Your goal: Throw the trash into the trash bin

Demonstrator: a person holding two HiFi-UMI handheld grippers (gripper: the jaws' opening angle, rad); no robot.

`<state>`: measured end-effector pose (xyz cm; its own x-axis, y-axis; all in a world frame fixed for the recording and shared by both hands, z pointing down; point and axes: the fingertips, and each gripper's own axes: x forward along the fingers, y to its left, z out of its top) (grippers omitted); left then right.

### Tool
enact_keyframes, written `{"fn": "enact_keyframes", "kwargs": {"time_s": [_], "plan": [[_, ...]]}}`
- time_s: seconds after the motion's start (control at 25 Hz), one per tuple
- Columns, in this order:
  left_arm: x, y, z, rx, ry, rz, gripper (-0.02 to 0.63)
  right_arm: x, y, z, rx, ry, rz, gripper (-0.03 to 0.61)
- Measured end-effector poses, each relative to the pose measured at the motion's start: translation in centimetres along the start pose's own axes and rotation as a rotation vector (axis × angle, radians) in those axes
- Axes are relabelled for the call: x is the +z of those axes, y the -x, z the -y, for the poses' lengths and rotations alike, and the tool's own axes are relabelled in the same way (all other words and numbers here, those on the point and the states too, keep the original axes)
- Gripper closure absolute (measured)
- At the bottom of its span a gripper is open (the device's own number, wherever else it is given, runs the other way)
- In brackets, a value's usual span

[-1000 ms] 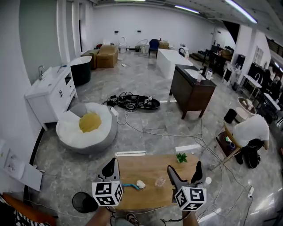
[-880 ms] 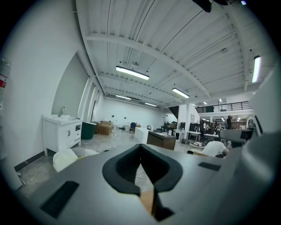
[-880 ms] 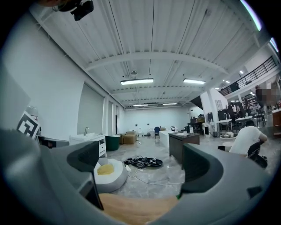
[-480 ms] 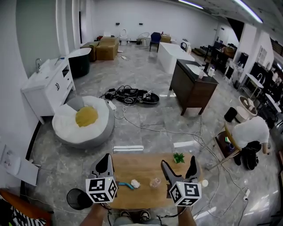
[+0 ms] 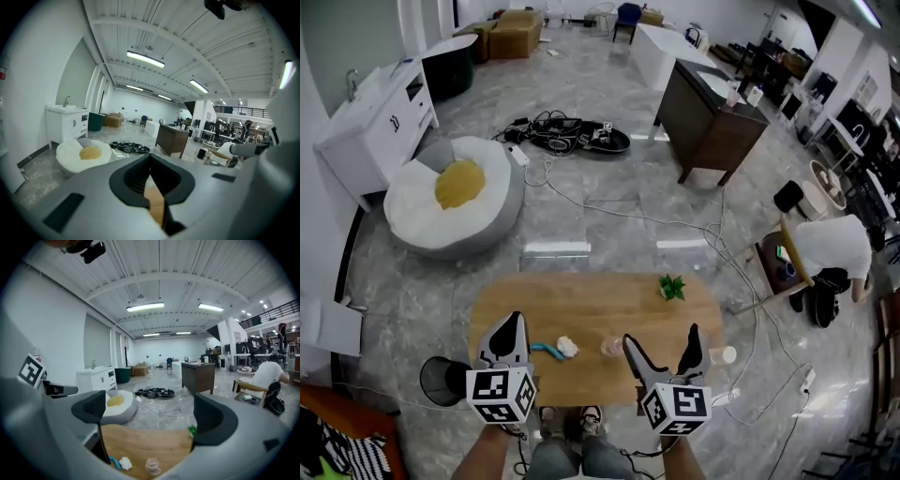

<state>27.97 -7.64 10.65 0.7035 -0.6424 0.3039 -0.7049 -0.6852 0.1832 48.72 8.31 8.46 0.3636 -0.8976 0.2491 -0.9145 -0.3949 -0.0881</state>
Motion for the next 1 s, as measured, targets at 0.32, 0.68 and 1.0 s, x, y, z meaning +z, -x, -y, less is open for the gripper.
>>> {"fn": "enact_keyframes", "kwargs": {"time_s": [0.32,0.68,1.0], "plan": [[-12.0,-2.1,-2.3,0.015,-0.002,-0.169,0.621,-12.8,-1.2,0.1,-0.023,-0.058,-0.137,-0.009],[-21.7,-2.8,-6.1,0.087,0.022,-0.264,0.621,-24.3,-1.7,0.0,-0.044,-0.099,-0.242,-0.009],[-24.7,-4.4,-7.7,0.105,0.013,-0.275,0.621,-29.6,-3.9,0.6,-0.042,-0.092,-0.272,-0.009]]}}
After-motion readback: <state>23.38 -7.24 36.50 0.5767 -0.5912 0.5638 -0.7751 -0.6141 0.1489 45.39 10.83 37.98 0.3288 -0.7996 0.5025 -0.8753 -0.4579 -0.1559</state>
